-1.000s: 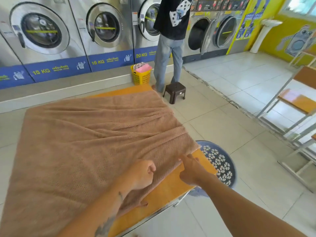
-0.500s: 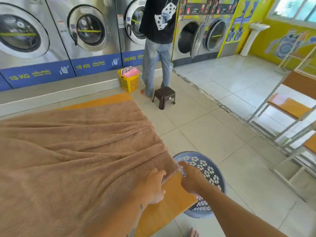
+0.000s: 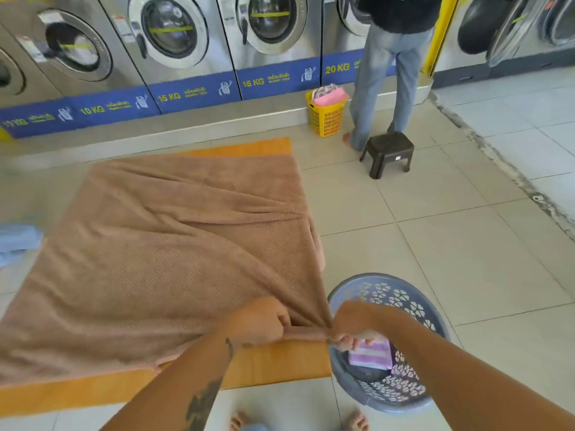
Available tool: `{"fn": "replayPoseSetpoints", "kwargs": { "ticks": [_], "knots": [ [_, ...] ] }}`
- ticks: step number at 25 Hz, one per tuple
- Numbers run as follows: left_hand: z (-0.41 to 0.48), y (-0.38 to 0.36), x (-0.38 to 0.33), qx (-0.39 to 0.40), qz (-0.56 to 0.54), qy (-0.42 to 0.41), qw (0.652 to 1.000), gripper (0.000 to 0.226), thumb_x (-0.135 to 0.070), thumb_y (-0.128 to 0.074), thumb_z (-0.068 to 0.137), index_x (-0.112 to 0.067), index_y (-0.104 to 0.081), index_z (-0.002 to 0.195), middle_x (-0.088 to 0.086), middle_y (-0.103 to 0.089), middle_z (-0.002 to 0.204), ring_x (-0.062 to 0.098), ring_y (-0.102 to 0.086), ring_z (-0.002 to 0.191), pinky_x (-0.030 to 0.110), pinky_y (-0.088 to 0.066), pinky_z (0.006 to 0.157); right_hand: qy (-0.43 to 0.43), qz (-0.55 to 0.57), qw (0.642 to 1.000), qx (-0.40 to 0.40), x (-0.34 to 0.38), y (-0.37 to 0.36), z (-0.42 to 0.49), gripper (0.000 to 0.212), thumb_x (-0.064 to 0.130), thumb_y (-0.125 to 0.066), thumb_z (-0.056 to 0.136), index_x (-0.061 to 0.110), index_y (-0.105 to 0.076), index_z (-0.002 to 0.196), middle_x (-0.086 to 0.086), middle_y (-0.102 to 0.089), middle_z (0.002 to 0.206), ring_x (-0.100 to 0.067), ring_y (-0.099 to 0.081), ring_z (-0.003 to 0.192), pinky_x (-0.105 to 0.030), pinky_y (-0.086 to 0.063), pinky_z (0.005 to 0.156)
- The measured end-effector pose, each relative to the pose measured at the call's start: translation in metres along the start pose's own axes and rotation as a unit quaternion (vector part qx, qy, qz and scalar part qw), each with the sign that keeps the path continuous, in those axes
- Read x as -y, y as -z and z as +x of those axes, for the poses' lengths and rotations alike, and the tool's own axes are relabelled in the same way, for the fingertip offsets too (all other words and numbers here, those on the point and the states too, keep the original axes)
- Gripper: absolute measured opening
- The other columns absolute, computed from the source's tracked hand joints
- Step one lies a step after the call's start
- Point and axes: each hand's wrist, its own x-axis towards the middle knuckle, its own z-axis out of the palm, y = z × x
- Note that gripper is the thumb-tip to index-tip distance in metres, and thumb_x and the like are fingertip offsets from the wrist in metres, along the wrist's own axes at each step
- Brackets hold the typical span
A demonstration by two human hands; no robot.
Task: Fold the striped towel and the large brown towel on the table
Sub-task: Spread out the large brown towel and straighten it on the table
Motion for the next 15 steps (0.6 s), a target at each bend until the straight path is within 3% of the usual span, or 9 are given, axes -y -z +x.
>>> {"fn": "replayPoseSetpoints", "kwargs": {
  "ticks": [2, 4, 6, 9, 12, 15],
  "knots": [
    [-0.004, 0.003, 0.004, 0.023, 0.001, 0.005, 1.0, 0.036, -0.008, -0.047, 0.09, -0.028, -0.075, 0.099, -0.012, -0.069, 0.101, 0.014, -0.062, 0.096, 0.026, -0.052, 0.078, 0.006, 0.015, 1.0, -0.013, -0.009, 0.009, -0.006, 0.026, 0.016, -0.053, 0.087, 0.004, -0.067, 0.105, -0.008, -0.071, 0.102, -0.024, -0.07, 0.095, -0.033, -0.052, 0.075],
    [-0.004, 0.012, 0.005, -0.04, -0.056, 0.018, 0.997, 0.032, -0.012, -0.046, 0.097, -0.027, -0.07, 0.111, -0.007, -0.063, 0.112, 0.012, -0.059, 0.097, 0.022, -0.049, 0.079, 0.026, 0.025, 0.992, -0.118, -0.009, 0.025, -0.009, 0.031, 0.014, -0.051, 0.09, 0.008, -0.065, 0.117, -0.005, -0.063, 0.125, -0.025, -0.061, 0.115, -0.033, -0.048, 0.089],
    [-0.006, 0.028, -0.002, -0.112, -0.115, 0.022, 0.987, 0.028, -0.014, -0.045, 0.1, -0.031, -0.064, 0.111, -0.006, -0.056, 0.12, 0.012, -0.055, 0.106, 0.023, -0.044, 0.083, 0.039, 0.05, 0.984, -0.168, -0.003, 0.043, -0.01, 0.034, 0.014, -0.051, 0.091, 0.021, -0.062, 0.123, -0.001, -0.054, 0.134, -0.021, -0.053, 0.122, -0.027, -0.043, 0.093],
    [-0.006, 0.056, -0.012, -0.149, -0.182, -0.006, 0.972, 0.029, -0.014, -0.048, 0.098, -0.033, -0.064, 0.113, -0.011, -0.055, 0.124, 0.011, -0.05, 0.121, 0.027, -0.039, 0.095, 0.063, 0.072, 0.981, -0.168, 0.015, 0.075, -0.007, 0.031, 0.015, -0.052, 0.091, 0.028, -0.062, 0.118, 0.001, -0.053, 0.124, -0.02, -0.054, 0.114, -0.032, -0.045, 0.097],
    [0.008, 0.088, -0.011, -0.169, -0.208, -0.031, 0.963, 0.029, -0.016, -0.05, 0.098, -0.032, -0.065, 0.116, -0.015, -0.056, 0.121, 0.008, -0.049, 0.121, 0.028, -0.04, 0.1, 0.068, 0.104, 0.977, -0.172, 0.035, 0.106, 0.007, 0.028, 0.011, -0.055, 0.086, 0.022, -0.064, 0.111, 0.002, -0.058, 0.108, -0.02, -0.058, 0.107, -0.036, -0.047, 0.096],
    [0.043, 0.132, 0.003, -0.181, -0.224, -0.043, 0.957, 0.023, -0.02, -0.053, 0.096, -0.037, -0.065, 0.104, -0.018, -0.058, 0.113, 0.008, -0.052, 0.118, 0.035, -0.043, 0.105, 0.076, 0.145, 0.967, -0.195, 0.051, 0.144, 0.026, 0.031, 0.01, -0.052, 0.087, 0.028, -0.062, 0.111, 0.003, -0.056, 0.116, -0.019, -0.054, 0.116, -0.031, -0.043, 0.093]
  ]
}}
